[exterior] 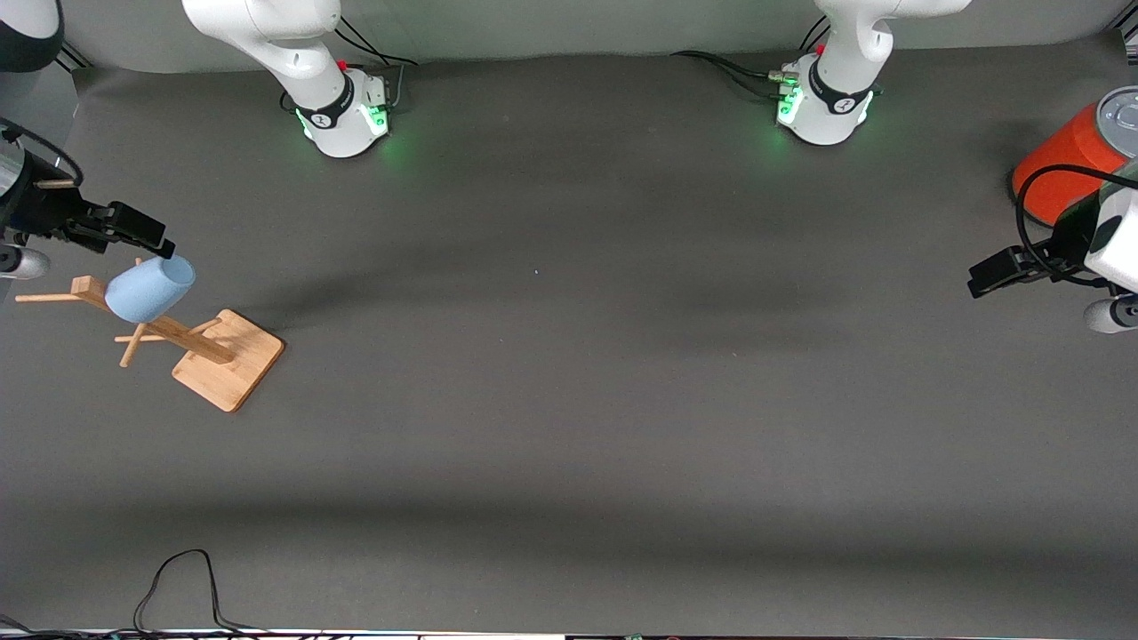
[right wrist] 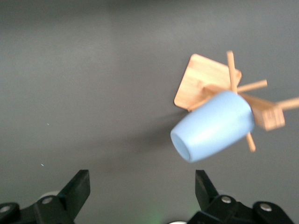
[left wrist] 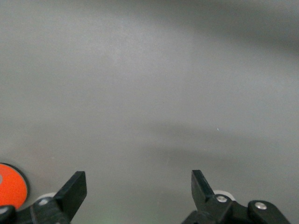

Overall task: Rotate and upright cup with both arms
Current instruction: 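Move the right gripper to the light blue cup on the stand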

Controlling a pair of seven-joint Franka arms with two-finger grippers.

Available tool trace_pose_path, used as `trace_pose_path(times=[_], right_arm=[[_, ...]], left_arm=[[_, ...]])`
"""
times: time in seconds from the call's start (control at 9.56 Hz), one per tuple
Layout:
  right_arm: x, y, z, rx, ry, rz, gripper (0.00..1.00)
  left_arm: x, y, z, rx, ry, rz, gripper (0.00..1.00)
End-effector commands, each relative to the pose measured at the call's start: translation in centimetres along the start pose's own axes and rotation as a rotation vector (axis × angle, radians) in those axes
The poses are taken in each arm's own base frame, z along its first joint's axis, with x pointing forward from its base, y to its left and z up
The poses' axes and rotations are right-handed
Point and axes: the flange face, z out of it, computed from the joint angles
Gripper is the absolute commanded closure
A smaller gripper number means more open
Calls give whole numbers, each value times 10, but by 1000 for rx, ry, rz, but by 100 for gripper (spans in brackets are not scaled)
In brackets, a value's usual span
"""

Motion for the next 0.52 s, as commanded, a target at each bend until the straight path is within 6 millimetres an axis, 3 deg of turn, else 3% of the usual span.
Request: trace_pose_path(times=[0.0, 0.21, 0.31, 0.42], right_arm=[[3, 26, 2, 75, -55, 310, 0], [15, 40, 16, 43, -70, 450, 0], [30, 69, 29, 55, -85, 543, 0], [36, 84, 41, 54, -104, 634, 0]], left_arm=[[-1, 1, -3, 3, -7, -11, 0], [1, -2, 0, 5, -13, -19, 0], [0, -1, -1, 6, -11, -16, 0], [0, -1, -3, 5, -8, -13, 0]])
